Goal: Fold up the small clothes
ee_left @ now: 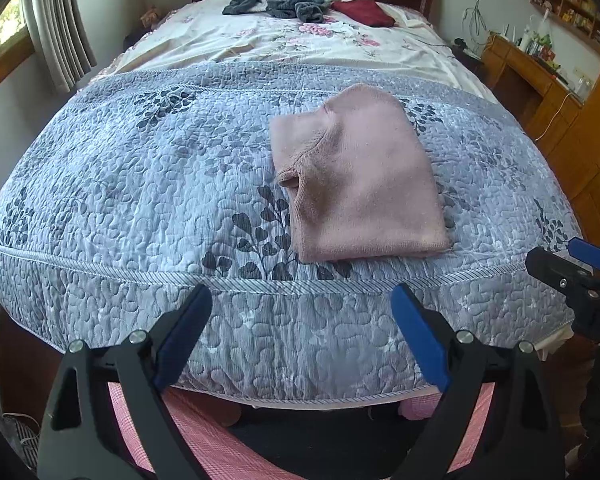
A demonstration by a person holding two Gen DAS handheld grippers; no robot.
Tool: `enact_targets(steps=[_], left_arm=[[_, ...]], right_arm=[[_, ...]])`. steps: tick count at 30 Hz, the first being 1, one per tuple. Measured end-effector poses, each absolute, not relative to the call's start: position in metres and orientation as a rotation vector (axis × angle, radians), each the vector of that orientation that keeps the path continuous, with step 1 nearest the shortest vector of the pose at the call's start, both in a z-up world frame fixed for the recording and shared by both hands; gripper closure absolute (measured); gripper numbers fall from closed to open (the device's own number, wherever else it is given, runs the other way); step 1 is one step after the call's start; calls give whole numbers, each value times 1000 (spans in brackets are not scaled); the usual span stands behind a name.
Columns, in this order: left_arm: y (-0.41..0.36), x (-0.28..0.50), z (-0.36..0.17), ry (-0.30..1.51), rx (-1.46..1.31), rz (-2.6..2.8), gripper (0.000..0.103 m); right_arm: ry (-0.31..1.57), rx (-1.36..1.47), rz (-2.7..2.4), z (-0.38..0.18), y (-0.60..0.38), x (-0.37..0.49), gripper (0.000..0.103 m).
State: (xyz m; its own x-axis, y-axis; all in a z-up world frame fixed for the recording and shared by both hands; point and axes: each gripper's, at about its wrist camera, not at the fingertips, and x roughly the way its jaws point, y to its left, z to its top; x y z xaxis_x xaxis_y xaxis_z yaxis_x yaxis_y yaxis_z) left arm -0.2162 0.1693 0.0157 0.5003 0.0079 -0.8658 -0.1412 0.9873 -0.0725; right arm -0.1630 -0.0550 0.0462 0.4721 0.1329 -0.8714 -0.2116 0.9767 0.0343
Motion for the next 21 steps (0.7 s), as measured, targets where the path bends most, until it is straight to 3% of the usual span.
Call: enact_targets(steps=[21], left_arm=[[164, -218, 15, 1052, -125, 98, 12]], right_arm=[[1069, -103, 165, 43, -63, -161, 4]])
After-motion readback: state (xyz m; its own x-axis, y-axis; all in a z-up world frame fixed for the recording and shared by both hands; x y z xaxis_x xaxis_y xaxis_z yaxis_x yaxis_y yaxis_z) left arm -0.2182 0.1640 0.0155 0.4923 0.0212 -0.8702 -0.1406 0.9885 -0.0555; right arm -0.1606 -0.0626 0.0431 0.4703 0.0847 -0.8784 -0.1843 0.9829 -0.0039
